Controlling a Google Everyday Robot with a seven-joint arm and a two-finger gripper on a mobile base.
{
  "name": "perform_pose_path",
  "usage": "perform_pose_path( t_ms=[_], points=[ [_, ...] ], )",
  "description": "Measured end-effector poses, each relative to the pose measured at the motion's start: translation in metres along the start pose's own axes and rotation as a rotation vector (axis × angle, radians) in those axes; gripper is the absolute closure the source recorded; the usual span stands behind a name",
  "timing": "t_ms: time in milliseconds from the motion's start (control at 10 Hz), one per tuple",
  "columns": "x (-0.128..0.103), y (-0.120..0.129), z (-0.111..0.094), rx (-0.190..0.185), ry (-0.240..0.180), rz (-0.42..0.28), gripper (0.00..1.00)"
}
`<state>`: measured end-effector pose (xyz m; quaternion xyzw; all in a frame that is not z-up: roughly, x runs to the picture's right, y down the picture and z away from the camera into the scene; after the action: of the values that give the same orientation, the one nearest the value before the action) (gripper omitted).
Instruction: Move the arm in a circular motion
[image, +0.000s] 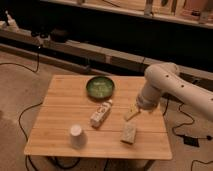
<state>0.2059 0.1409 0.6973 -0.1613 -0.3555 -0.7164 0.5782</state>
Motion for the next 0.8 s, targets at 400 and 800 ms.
perform_pose_path(
  t_ms=[400,800],
  points=[
    [0.011,0.100,-0.025,-0.148,0.036,0.263,0.20],
    [0.083,0.120,-0.050,-0.217,0.102,0.331,0.20]
  ],
)
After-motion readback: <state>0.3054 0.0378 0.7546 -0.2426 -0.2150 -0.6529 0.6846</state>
